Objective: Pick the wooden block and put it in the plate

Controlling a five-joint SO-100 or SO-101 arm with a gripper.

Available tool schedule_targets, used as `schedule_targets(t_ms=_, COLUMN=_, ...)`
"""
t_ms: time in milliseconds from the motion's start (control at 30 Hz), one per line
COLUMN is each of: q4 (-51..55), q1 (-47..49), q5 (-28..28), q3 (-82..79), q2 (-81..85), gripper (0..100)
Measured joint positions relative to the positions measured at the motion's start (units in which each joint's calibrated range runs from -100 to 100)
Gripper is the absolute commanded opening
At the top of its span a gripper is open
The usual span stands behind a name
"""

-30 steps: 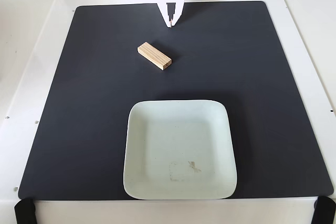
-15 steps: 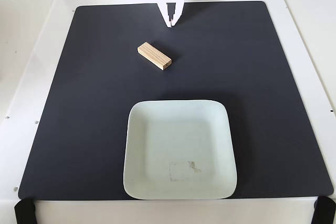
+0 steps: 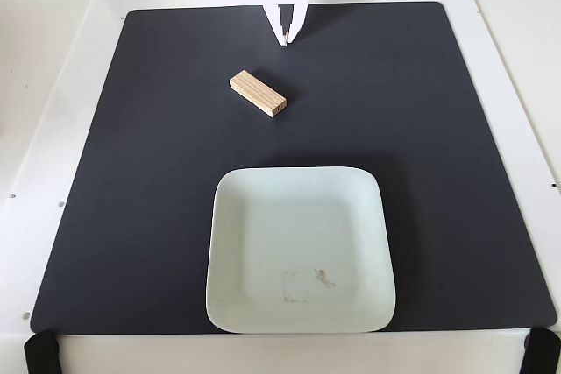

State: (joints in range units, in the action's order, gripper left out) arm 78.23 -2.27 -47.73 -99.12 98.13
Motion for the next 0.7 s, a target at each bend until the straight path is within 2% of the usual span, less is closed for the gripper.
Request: schedule_targets(t_ms=700, q4=0.0, q1=0.3, q5=0.0, q3=0.0, q2=0.0, gripper=1)
